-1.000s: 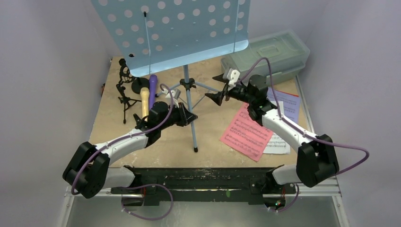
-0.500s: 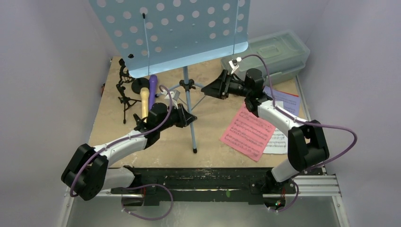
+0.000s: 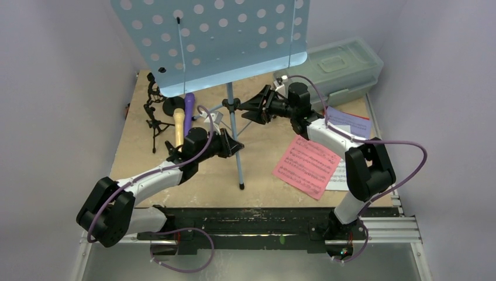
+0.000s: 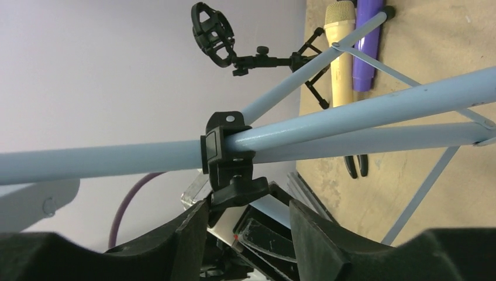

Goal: Pack up the instrument practice props
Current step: Unscrew the knob on the music stand.

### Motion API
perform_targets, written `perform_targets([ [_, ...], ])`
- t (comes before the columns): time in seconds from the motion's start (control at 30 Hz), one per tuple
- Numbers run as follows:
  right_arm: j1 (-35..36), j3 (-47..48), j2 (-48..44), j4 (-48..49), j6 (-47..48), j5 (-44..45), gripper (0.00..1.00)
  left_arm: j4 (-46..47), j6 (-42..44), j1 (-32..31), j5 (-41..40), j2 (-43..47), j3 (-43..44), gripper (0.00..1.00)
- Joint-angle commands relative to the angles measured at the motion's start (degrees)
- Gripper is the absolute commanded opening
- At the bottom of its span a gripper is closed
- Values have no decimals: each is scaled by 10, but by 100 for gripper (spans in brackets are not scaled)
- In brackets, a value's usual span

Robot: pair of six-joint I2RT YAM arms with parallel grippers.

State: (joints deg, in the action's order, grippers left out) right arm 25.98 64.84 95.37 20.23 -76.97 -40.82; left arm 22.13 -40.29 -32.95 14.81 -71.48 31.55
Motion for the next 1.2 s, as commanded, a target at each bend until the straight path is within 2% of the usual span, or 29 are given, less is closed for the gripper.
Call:
perform_targets([
  [0.0, 1, 28, 10, 58, -54, 16, 52, 54, -93, -3, 22, 0, 5, 0],
  [0.23, 5, 25, 14, 72, -61, 17, 47, 57, -94, -5, 24, -6, 5, 0],
  [0.43, 6, 18, 15, 97, -61, 18, 33, 56, -95, -7, 22, -2, 2, 0],
  [0.57, 6, 14, 9, 105, -43, 14, 20, 55, -95, -7, 22, -1, 3, 0],
  [0.67, 5, 13, 3, 97, -7, 20, 13, 53, -95, -8, 22, 2, 2, 0],
  [0.9, 2, 15, -1, 77, 72, 45, 7, 49, -96, -9, 19, 15, -5, 0],
  [1.17, 3, 56, -11, 18, 261, 103, 2, 40, -95, -9, 19, 20, -4, 0],
])
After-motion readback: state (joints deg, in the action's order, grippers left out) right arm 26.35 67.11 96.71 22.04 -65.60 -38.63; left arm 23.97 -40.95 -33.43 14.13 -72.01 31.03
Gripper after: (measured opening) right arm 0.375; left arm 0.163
